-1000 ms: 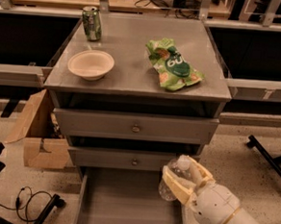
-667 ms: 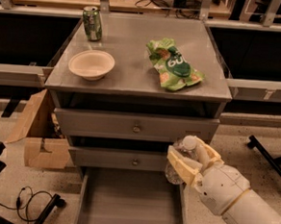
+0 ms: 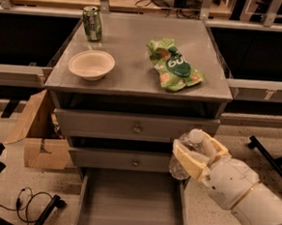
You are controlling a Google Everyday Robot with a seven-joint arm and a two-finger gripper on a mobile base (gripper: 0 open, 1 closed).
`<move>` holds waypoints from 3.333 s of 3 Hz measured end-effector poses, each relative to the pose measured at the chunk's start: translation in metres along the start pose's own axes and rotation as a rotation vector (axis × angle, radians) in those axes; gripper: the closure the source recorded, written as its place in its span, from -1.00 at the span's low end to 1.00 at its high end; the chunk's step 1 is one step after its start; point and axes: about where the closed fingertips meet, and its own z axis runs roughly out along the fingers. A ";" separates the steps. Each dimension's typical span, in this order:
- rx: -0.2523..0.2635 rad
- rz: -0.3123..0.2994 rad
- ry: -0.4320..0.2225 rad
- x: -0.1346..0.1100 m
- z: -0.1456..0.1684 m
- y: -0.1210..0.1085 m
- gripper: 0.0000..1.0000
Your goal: Pick water bottle from bottom drawer and place on counter
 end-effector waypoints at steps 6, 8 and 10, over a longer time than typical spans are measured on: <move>0.001 -0.082 0.084 -0.344 0.125 -0.179 1.00; -0.043 -0.056 0.057 -0.362 0.144 -0.155 1.00; -0.061 -0.067 0.055 -0.355 0.238 -0.164 1.00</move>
Offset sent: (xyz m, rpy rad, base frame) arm 0.1079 -0.0579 0.2797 -0.1085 0.0229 0.1317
